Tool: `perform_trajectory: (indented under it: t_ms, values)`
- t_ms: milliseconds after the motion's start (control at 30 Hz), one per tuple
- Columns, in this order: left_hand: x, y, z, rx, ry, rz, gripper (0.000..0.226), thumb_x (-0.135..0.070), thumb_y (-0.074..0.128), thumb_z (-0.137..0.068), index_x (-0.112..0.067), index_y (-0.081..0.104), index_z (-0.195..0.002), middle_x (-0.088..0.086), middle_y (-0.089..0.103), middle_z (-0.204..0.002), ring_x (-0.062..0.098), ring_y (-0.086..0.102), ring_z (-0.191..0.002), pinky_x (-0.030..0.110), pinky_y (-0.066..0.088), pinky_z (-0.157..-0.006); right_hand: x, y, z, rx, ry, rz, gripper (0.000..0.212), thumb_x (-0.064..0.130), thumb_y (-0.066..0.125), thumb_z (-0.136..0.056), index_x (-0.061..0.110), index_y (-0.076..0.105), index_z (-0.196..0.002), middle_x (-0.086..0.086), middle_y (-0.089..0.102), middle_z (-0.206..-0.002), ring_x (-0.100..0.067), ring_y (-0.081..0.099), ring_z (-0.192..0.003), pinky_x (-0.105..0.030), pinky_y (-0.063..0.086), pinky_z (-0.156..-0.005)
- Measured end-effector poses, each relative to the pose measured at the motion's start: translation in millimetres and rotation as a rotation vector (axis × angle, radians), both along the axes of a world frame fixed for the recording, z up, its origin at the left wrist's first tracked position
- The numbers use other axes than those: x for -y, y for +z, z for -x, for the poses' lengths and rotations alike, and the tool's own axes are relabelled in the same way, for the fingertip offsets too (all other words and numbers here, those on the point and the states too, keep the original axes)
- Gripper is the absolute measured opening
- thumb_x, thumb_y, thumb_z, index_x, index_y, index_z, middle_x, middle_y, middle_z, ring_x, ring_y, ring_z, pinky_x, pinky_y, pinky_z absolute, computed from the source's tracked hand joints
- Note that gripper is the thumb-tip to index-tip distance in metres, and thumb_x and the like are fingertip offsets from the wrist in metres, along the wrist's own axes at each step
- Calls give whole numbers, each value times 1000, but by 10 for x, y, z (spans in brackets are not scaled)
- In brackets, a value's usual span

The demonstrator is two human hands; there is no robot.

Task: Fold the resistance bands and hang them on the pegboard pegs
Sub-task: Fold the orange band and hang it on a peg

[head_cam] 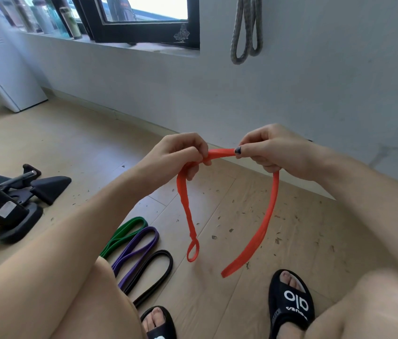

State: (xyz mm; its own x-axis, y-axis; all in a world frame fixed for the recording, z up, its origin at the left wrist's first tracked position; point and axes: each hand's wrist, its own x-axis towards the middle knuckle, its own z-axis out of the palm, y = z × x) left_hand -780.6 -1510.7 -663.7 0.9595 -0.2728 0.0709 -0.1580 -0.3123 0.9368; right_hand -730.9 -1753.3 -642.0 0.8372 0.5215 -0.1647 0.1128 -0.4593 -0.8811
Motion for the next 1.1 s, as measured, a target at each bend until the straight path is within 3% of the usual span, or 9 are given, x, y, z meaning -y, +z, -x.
perform_trajectory:
  t_ms: [100, 200, 400, 600, 800, 967, 1033, 1100]
  values:
    - [22, -15, -16, -23, 28, 9, 22, -13, 54, -101, -3, 71, -93, 10, 72, -92, 18, 55, -66, 25, 51, -63, 0, -1, 4, -10, -4, -21, 18, 14, 63, -98, -2, 70, -99, 4, 39, -58, -10, 29, -50, -22, 27, -46]
    - [8, -45, -57, -55, 51, 36, 27, -5, 46, -106, -5, 72, -97, 7, 73, -91, 16, 55, -66, 26, 51, -65, -1, -12, 10, -23, -2, -19, 19, 14, 62, -98, -4, 69, -100, 3, 40, -58, -10, 30, -49, -24, 28, -47]
    - [-16, -78, -77, -76, 9, 69, 23, 8, 49, -101, -5, 59, -116, 8, 69, -92, 18, 55, -71, 26, 50, -67, 9, -15, 6, -58, 0, -32, 12, 14, 62, -98, 5, 68, -92, 0, 46, -61, -13, 32, -48, -27, 33, -48]
    - [16, -113, -99, -36, 17, -102, 14, 3, 61, -96, -3, 68, -107, 10, 73, -92, 16, 64, -74, 28, 54, -74, -87, -33, 36, -69, 103, 44, 20, 24, 55, -102, 11, 70, -107, -7, 74, -89, -17, 59, -60, -28, 51, -58]
    - [70, -100, -86, -52, -54, -74, 15, -4, 63, -99, 1, 66, -112, 10, 74, -94, 18, 63, -74, 28, 55, -73, -165, -57, 23, 49, 126, 109, 21, 25, 61, -101, 11, 75, -95, 2, 55, -67, -12, 47, -56, -26, 43, -52]
    - [11, -92, -70, -110, -157, -79, 20, -17, 60, -103, 0, 57, -112, 1, 60, -72, 23, 64, -80, 47, 58, -91, -148, -36, 17, 81, 106, 68, 18, 21, 62, -100, 13, 75, -90, 2, 56, -66, -18, 45, -61, -27, 39, -53]
    - [7, -73, -74, -105, -161, -119, 19, -22, 58, -105, -6, 56, -115, 4, 53, -72, 21, 59, -74, 49, 58, -89, -121, -12, 6, 101, 101, 57, 18, 22, 62, -100, 14, 76, -91, 1, 57, -67, -20, 45, -63, -28, 39, -54]
    - [19, -55, -68, -105, -152, -134, 19, -25, 55, -106, -10, 57, -119, 3, 48, -72, 17, 50, -67, 41, 61, -78, -66, 20, -14, 103, 93, 32, 18, 20, 62, -100, 13, 76, -91, 1, 57, -67, -20, 43, -63, -27, 37, -54]
